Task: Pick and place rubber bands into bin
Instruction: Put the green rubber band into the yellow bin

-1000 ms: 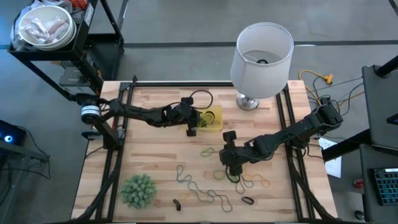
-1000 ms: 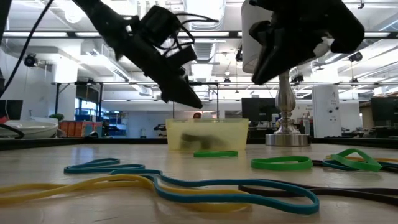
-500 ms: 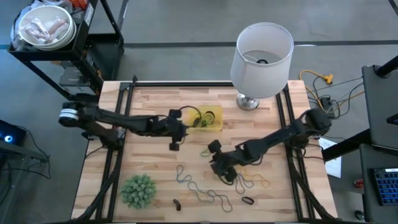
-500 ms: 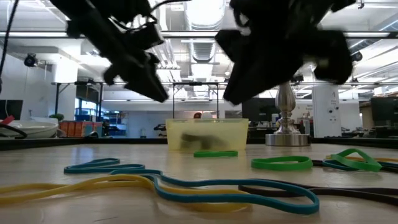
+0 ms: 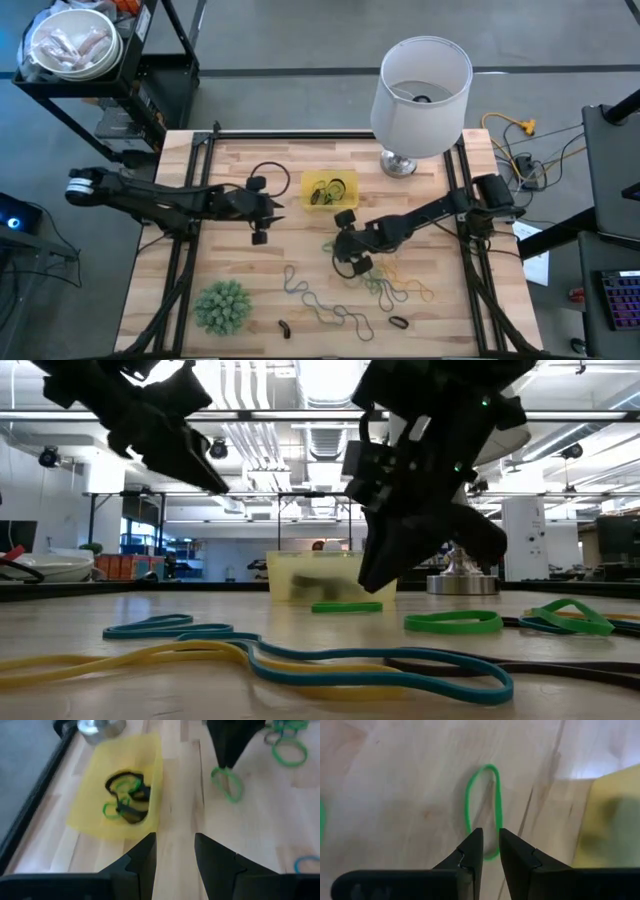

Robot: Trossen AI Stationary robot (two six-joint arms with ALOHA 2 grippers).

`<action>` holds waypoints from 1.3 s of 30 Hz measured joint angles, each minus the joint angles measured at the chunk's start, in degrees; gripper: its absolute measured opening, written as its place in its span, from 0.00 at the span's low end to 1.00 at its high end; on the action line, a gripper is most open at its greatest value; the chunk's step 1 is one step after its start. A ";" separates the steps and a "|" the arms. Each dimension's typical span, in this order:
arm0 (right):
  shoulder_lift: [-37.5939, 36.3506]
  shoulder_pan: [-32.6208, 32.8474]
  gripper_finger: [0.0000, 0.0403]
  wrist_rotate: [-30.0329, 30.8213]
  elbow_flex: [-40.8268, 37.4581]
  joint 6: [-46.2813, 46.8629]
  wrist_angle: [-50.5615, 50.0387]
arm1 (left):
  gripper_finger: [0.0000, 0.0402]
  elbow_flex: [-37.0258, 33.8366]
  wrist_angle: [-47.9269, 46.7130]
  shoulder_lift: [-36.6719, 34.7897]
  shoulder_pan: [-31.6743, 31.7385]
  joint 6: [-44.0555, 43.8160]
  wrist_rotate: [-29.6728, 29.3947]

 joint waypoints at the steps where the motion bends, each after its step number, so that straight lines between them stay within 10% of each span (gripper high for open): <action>1: -0.03 -0.31 0.14 -1.20 0.00 0.42 0.29 | 0.29 -0.46 0.02 -0.76 0.00 -0.01 0.04; 39: -0.04 -2.54 0.14 -7.53 -3.52 1.30 5.70 | 0.29 -1.60 0.94 -1.96 -0.15 0.08 0.02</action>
